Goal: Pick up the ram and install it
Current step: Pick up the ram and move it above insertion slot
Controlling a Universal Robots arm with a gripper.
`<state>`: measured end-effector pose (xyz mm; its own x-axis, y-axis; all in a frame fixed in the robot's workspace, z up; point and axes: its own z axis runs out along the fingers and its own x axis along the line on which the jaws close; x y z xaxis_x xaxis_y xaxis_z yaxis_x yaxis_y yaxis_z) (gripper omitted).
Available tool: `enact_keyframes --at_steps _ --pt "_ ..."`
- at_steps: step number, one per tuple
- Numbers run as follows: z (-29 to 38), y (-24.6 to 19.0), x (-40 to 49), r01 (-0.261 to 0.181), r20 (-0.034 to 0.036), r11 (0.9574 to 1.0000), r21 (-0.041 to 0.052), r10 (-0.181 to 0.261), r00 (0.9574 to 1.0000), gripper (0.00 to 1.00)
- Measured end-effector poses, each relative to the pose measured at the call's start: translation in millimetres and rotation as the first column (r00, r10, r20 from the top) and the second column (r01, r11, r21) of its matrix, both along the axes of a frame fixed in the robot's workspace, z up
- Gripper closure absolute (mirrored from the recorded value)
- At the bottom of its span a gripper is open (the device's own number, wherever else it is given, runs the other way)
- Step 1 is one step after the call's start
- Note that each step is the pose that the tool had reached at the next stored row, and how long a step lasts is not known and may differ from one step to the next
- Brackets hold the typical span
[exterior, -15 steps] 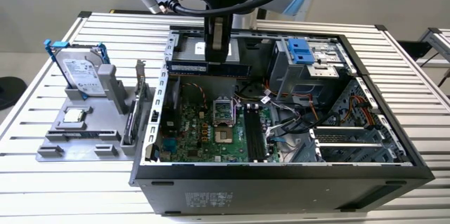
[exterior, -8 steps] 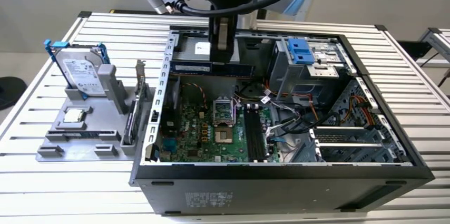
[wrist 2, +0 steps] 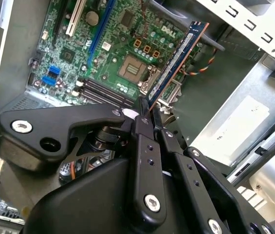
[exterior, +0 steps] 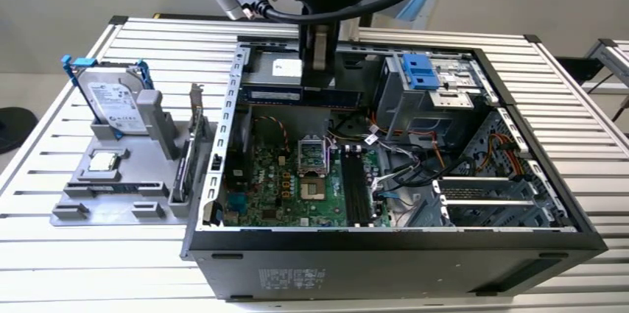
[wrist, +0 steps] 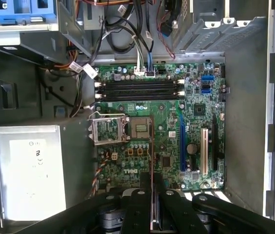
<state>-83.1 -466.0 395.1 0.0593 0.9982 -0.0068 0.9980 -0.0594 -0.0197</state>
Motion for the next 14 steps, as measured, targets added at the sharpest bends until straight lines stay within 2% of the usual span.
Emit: enact_keyframes --at_steps 14 --pt "-0.2 0.0 11.9 0.000 0.0000 1.0000 0.0001 0.000 1.0000 1.00"
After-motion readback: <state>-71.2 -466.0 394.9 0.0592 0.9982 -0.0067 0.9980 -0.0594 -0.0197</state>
